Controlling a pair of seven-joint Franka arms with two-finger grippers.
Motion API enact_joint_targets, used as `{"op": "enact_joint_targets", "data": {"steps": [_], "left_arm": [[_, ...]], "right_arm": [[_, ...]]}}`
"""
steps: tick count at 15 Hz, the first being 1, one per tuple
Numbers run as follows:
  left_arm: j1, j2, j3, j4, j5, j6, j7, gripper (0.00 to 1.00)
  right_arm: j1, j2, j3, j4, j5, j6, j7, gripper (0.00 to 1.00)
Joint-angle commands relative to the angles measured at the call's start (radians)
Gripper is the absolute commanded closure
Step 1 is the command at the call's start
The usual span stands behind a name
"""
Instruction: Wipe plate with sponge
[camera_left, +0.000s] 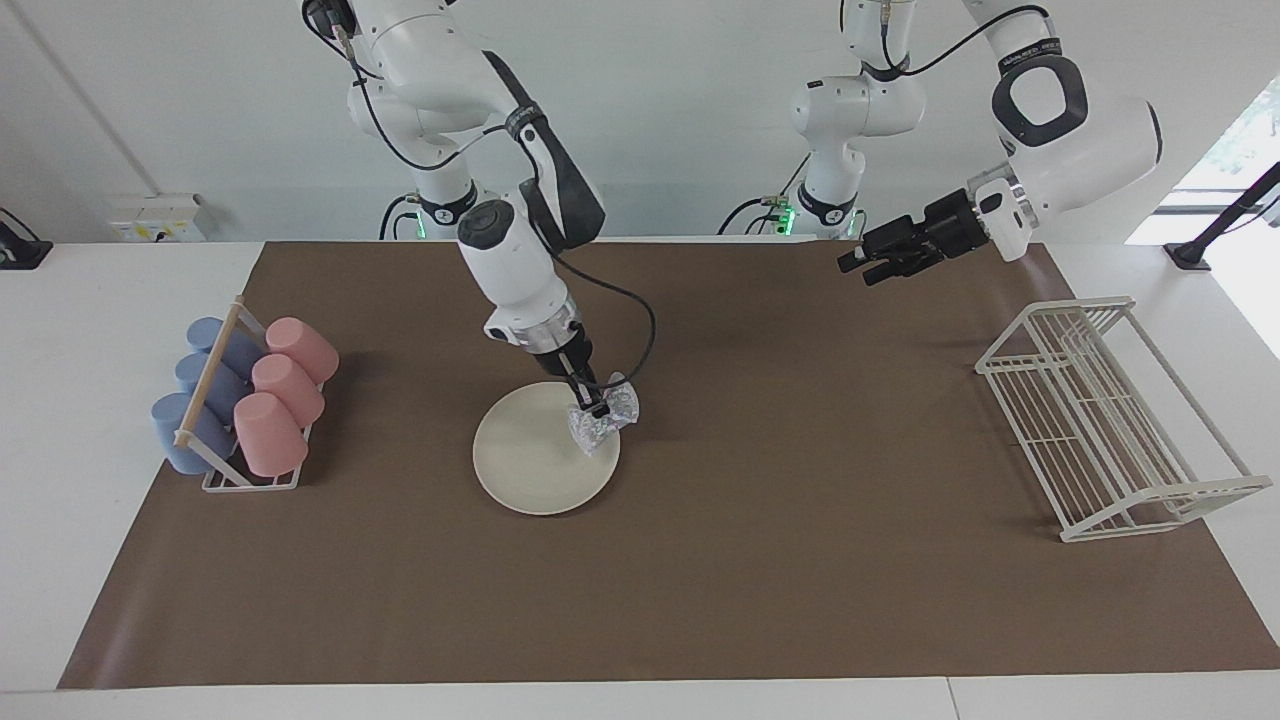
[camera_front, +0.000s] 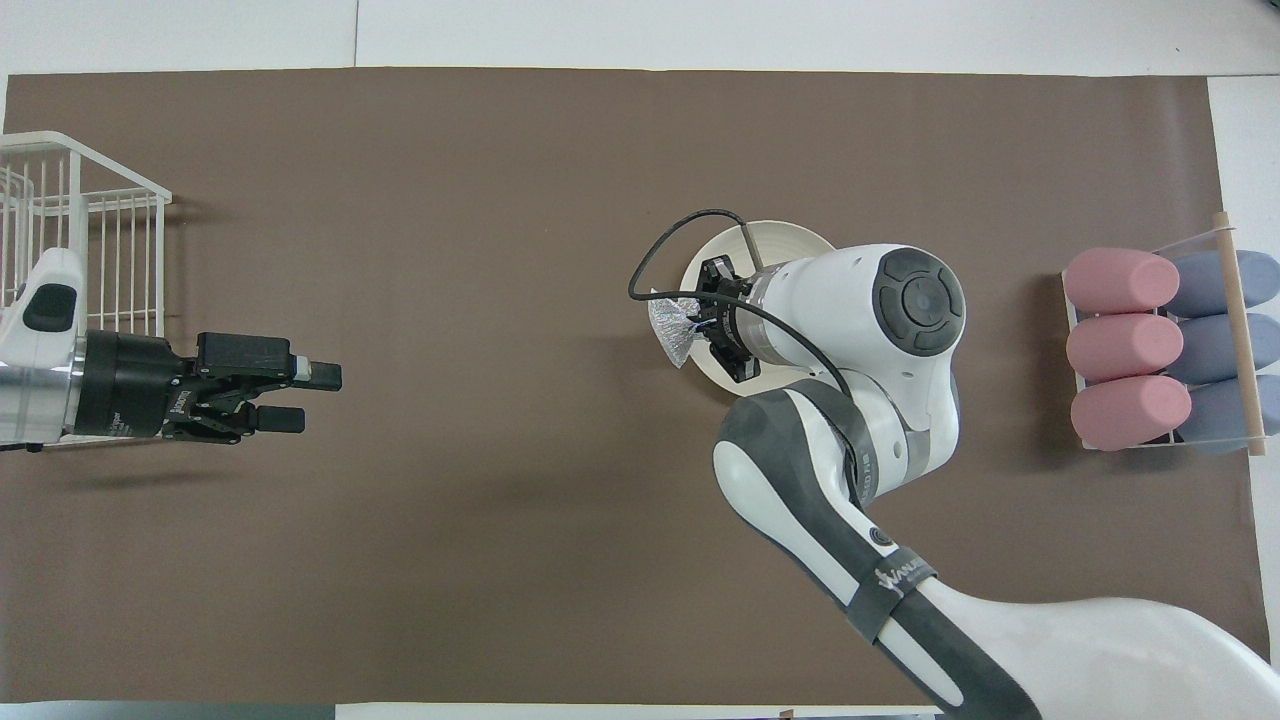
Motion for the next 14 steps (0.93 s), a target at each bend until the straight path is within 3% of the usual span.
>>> {"op": "enact_joint_targets", "data": {"steps": [1,5,9,14], "left_arm": [[0.004,-0.01,-0.009,-0.049,-0.108,0.029,-0.007,0.0],[-0.08,-0.003,-0.013,-0.107,-0.266,0.136,-0.007,0.0],[-0.186,0.016,-0.013,-0.144,-0.438,0.245,-0.005,0.0],[-0.3,0.051,-0.012,-0.146,-0.475,0.348,0.004,0.0]], "right_arm": [[0.04,-0.022,-0.001,0.103,-0.16,-0.146,0.183,1.0],[0.108,-0.025,0.006,0.237,-0.239,-0.326,0.349,1.0],[0.233,-0.023,0.006,0.295,-0.295,-0.368,0.553,1.0],[0.31,-0.023,0.004,0.301,-0.343,-0.391,0.652,1.0]]}}
